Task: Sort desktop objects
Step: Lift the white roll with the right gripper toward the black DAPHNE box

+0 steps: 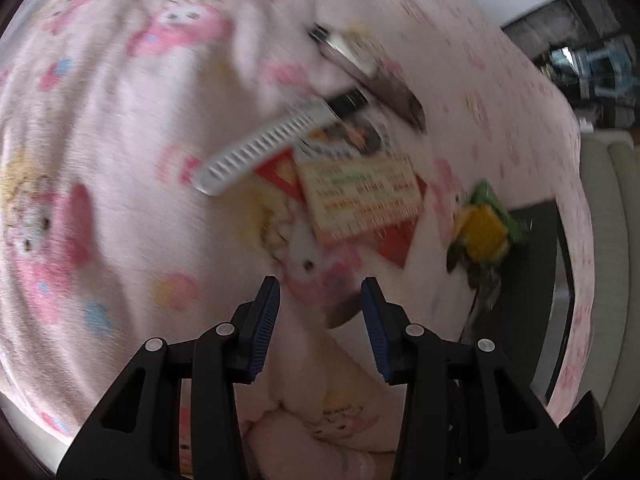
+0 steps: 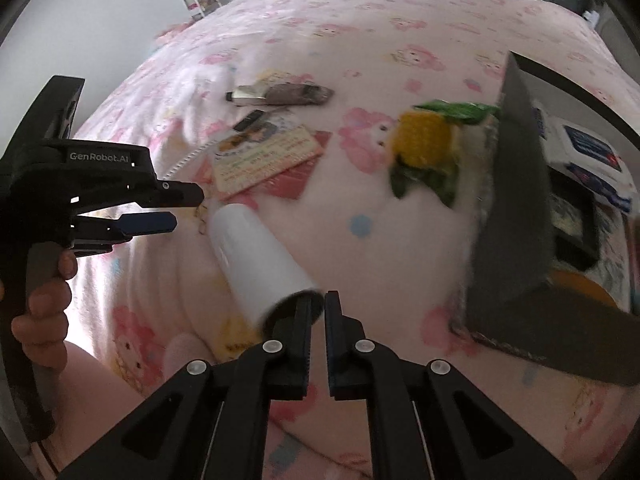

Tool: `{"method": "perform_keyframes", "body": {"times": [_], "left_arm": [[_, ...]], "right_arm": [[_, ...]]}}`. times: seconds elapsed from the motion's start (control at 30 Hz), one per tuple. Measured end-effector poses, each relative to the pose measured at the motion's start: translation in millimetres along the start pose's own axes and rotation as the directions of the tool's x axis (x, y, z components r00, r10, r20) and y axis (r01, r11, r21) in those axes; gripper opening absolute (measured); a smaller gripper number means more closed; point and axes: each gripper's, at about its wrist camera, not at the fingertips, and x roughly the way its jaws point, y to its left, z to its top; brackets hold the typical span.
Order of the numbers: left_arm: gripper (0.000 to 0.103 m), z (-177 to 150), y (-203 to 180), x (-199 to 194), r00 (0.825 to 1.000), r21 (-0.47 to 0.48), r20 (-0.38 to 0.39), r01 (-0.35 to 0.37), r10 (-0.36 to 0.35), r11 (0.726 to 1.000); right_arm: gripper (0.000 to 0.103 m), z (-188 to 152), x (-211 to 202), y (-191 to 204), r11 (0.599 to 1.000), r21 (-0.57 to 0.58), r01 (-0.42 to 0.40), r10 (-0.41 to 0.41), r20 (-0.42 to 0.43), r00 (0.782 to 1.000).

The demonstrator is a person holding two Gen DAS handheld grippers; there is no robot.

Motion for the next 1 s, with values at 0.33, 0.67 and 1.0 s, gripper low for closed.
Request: {"method": "perform_keyframes", "body": {"times": [0.33, 0.67, 1.0], "left_arm": [[0.043, -7.5, -13.0, 18.4, 0.998, 0.039, -0.05, 0.029, -0.027, 0.999], [0.043, -14.9, -20.1, 16.5, 0.995, 0.055, -0.073, 0.072, -0.068, 0.996], [0.045, -29.6, -37.3, 18.5, 0.984, 0.124, -0.125, 0.14, -0.124, 0.982]], "right_arm": [[0.006, -16.2, -13.3, -31.5, 0.994, 0.099, -0.039, 0.039, 0.002, 0.999], [0.008, -21.3, -17.5, -23.2, 0.989, 0.099, -0.106, 0.106, 0.005, 0.994], [0.029, -19.0, -9.3, -20.3, 0.981, 0.108, -0.164, 0.164, 0.009, 0.986]]}}
